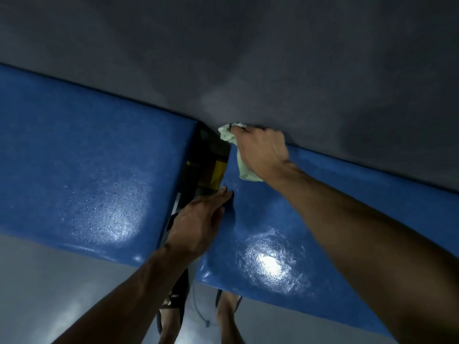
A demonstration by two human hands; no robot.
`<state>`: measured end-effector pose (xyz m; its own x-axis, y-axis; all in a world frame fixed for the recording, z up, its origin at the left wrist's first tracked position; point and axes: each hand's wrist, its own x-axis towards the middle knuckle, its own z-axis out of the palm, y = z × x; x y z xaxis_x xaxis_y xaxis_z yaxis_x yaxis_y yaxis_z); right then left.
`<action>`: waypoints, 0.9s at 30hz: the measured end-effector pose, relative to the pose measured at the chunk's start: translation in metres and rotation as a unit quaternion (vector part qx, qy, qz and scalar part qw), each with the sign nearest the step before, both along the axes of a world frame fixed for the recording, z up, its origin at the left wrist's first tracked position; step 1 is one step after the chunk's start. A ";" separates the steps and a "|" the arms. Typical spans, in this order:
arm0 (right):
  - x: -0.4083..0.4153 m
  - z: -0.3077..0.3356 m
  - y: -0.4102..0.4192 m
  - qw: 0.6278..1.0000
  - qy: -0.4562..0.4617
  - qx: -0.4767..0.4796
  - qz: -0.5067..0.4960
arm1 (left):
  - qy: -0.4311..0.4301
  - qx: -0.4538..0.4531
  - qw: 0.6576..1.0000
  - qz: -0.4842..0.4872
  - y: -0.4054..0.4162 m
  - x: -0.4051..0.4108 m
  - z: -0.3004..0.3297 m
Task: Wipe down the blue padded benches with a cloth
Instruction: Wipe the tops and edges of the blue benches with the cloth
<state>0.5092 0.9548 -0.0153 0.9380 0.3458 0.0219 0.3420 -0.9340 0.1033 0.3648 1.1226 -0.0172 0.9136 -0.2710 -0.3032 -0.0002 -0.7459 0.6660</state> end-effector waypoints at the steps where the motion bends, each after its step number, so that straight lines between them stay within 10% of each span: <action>1: -0.002 0.004 0.006 1.000 0.003 0.006 -0.019 | -0.001 -0.004 1.000 0.003 0.000 0.000 0.000; 9: -0.060 0.031 0.032 0.960 0.239 -0.006 0.146 | -0.014 -0.076 0.996 0.045 0.013 -0.015 0.012; 17: 0.000 0.027 0.036 0.976 0.208 -0.062 0.036 | 0.002 -0.061 0.991 0.121 0.018 -0.022 0.014; 27: -0.115 0.030 0.045 0.925 0.322 0.009 0.202 | -0.008 0.010 0.984 0.180 0.054 -0.052 0.011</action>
<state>0.3946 0.9995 0.0150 0.5528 0.6764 -0.4867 0.6495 -0.7157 -0.2569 0.3130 1.1767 -0.0058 0.9541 0.0774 -0.2893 0.2560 -0.7123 0.6536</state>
